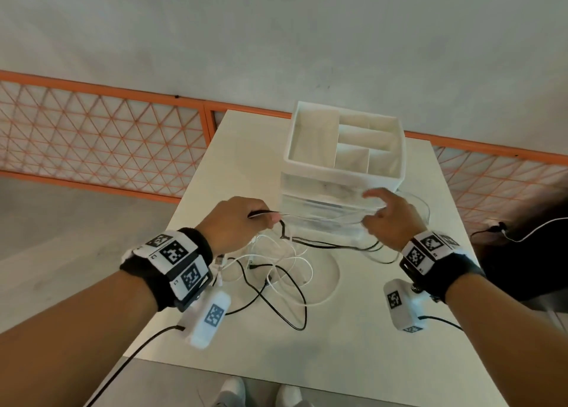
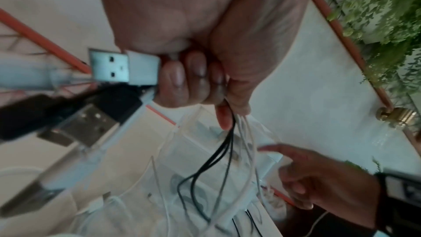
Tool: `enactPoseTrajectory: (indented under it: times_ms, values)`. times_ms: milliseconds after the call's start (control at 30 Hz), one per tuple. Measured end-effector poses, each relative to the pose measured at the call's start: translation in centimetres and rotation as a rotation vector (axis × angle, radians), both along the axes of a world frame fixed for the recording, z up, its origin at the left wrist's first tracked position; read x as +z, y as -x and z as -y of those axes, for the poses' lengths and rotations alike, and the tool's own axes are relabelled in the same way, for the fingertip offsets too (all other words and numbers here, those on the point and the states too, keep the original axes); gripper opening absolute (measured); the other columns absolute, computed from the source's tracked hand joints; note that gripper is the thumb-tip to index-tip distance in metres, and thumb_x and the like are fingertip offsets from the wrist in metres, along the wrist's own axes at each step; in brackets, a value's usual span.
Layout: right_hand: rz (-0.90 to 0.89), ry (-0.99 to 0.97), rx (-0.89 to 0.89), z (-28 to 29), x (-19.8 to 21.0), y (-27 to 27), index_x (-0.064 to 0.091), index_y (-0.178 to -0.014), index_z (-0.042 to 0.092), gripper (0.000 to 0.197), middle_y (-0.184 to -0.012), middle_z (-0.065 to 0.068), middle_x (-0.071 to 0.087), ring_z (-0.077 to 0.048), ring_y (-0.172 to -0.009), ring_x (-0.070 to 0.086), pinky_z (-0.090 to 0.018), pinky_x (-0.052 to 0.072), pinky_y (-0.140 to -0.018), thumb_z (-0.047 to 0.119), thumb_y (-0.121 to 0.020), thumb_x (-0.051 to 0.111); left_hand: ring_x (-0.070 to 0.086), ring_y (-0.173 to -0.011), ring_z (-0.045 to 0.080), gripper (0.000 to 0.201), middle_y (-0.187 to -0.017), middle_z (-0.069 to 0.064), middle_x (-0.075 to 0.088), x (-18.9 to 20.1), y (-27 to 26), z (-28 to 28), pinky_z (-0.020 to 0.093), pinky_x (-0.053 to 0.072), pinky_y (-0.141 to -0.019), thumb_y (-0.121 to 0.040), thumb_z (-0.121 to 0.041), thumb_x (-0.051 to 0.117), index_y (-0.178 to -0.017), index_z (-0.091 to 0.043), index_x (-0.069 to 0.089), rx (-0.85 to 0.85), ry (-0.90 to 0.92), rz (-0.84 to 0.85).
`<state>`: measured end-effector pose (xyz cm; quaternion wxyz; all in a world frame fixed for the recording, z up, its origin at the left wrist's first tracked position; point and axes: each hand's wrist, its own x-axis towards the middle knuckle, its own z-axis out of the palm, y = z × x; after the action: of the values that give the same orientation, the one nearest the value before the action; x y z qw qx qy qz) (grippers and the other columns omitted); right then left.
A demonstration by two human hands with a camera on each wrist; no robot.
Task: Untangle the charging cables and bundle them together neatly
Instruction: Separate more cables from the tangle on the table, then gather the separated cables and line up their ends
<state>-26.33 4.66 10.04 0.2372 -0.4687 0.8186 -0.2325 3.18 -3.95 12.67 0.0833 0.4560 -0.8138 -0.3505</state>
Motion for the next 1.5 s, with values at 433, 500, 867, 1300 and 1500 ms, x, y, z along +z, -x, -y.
enactPoseTrajectory:
  times_ms: [433, 500, 867, 1300, 1500]
  values:
    - [0.022, -0.381, 0.029, -2.0, -3.2, -0.6, 0.06, -0.075, 0.021, 0.022, -0.064, 0.001, 0.066, -0.011, -0.046, 0.059, -0.016, 0.045, -0.045, 0.034, -0.091, 0.071, 0.04, -0.042, 0.006, 0.026, -0.047, -0.019, 0.052, 4.6, -0.3, 0.8, 0.013, 0.032, -0.046, -0.094, -0.041, 0.06, -0.086, -0.019, 0.072, -0.032, 0.081, -0.346]
    - [-0.017, -0.207, -0.194, -2.4, -3.0, 2.3, 0.066, -0.082, 0.025, 0.009, -0.076, -0.008, 0.073, -0.02, -0.056, 0.066, -0.025, 0.054, -0.053, 0.024, -0.091, 0.07, 0.036, -0.038, 0.004, 0.033, -0.044, -0.013, 0.046, 4.1, -1.4, 1.2, 0.013, 0.028, -0.042, -0.096, -0.044, 0.055, -0.083, -0.017, 0.07, -0.026, 0.054, -0.215]
    - [-0.112, -0.072, -0.117, -3.0, -6.0, -2.8, 0.05, -0.108, 0.029, 0.034, -0.081, 0.006, 0.069, -0.026, -0.083, 0.066, -0.031, 0.049, -0.075, 0.014, -0.08, 0.064, 0.042, -0.053, 0.014, 0.037, -0.065, -0.001, 0.051, -2.2, -0.9, 0.2, 0.028, 0.033, -0.053, -0.102, -0.032, 0.048, -0.081, -0.007, 0.066, 0.172, -0.218, -0.081]
    - [-0.016, -0.288, 0.395, 0.8, -7.6, -11.5, 0.071, -0.081, 0.026, 0.02, -0.089, 0.0, 0.07, -0.023, -0.096, 0.062, -0.031, 0.048, -0.085, 0.038, -0.093, 0.059, 0.039, -0.054, 0.014, 0.038, -0.063, 0.001, 0.048, 1.1, 0.1, 0.3, 0.03, 0.032, -0.058, -0.096, -0.036, 0.059, -0.084, 0.0, 0.058, 0.164, -0.096, -0.316]
    - [0.028, 0.195, 0.444, 2.0, 4.4, -10.0, 0.077, -0.085, 0.02, 0.021, -0.058, 0.001, 0.057, -0.006, -0.054, 0.045, -0.017, 0.038, -0.059, 0.032, -0.096, 0.063, 0.041, -0.049, 0.004, 0.042, -0.07, 0.007, 0.055, 0.9, 1.8, -0.3, 0.02, 0.034, -0.051, -0.086, -0.042, 0.072, -0.093, -0.003, 0.058, 0.1, -0.233, -0.358]
